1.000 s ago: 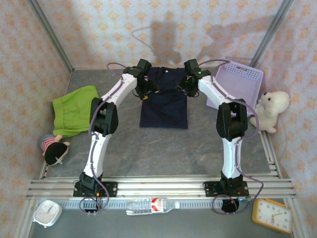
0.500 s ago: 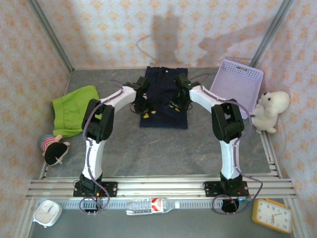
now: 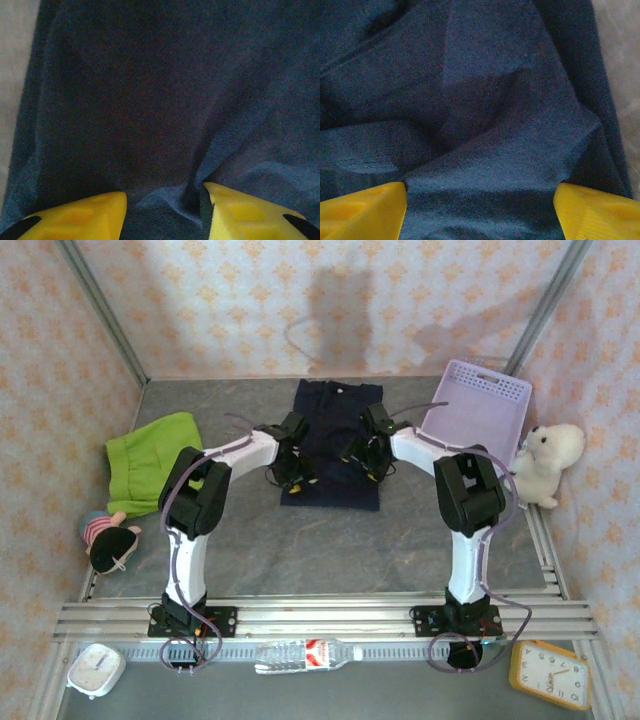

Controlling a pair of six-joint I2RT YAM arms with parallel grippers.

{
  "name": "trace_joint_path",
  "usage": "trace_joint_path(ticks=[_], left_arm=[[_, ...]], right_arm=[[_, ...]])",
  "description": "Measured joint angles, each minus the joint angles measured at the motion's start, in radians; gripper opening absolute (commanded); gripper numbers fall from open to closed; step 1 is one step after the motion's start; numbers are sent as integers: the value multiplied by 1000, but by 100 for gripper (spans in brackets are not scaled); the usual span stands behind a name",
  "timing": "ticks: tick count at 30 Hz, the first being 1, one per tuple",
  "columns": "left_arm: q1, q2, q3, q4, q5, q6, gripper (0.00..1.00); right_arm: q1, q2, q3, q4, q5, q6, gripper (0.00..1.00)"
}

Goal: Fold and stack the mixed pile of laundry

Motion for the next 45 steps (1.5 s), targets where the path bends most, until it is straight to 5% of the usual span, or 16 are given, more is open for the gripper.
trace_joint_path(ticks=[10, 16, 27, 36, 45], left_arm=[[-146, -192, -264, 63, -93, -110, 48], [-229, -301, -386, 85, -137, -183, 60], [-240, -439, -432, 38, -206, -227, 63], [-240, -576, -580, 27, -241, -246, 65], [-240, -643, -709, 31, -238, -270, 62]], right_arm=[[77, -207, -277, 47, 17, 14, 79], [102, -322, -399, 35, 3, 23, 79], [222, -569, -483, -140, 122, 21, 76], [369, -609, -632, -153, 170, 118, 71], [372, -571, -665, -60, 200, 176, 36]])
